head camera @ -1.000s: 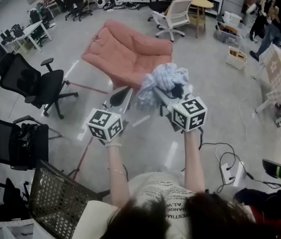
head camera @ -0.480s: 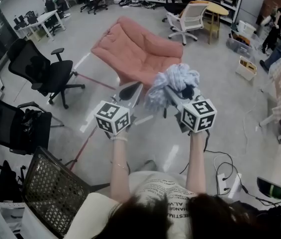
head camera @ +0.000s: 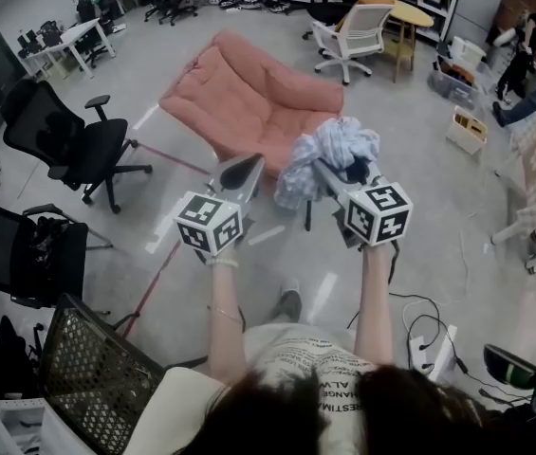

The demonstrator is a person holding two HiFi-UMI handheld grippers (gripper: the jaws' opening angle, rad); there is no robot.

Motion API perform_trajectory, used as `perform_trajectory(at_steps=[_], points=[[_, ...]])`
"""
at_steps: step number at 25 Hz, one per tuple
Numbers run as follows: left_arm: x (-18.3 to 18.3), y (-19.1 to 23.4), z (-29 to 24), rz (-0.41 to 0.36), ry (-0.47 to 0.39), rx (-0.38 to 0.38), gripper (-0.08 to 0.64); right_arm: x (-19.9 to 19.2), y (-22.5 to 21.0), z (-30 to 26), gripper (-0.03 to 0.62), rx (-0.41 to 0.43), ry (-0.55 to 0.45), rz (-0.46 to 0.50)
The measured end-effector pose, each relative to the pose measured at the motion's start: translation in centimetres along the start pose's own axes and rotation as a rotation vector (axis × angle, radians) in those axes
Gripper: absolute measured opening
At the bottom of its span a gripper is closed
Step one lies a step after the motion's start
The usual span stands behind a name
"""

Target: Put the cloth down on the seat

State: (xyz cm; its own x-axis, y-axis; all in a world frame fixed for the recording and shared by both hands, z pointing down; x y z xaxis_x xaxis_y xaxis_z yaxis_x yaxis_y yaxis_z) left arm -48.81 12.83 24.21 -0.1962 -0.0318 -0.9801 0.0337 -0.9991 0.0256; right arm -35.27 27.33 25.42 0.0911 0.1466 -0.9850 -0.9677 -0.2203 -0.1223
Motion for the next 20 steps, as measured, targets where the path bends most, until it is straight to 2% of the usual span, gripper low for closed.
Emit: perform_trajectory(at_steps=[4,9,15,20], points=[[-0.4,2.6,-3.7,0.013,-0.033,0.005,-0.001,0.0,-3.1,-3.4,0.216,0.001,0.009,0.006],[-2.3,5.6,-7.5,0.023,0.007,-0.002,0.0,-1.0,-6.4,-6.8,0.215,-0.012,0.029,-0.018],[-4.6,9.2,-12.1,0.052,0.018,0.002,-0.001,-2.9,-10.1,-10.5,0.215,-0.015,0.075,-0.025],[-5.9,11.3,-16.2,0.058,0.009,-0.02,-0.001,-3.4,-13.2,-13.1,0.216,-0.026,0.073,-0.029]])
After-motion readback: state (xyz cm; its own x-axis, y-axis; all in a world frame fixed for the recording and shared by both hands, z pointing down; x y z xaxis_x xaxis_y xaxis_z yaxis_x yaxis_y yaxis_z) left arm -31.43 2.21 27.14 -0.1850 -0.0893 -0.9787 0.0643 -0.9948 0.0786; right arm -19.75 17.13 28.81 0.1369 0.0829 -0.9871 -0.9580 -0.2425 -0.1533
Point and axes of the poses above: the fingertips, and each gripper's own axes: z backward along the fingers, y to its left, x out of its top, the point moved 6 cm from there along z, backward along the fingers, and after that the axes turned 12 degrees about -y, right-handed, at the moved point
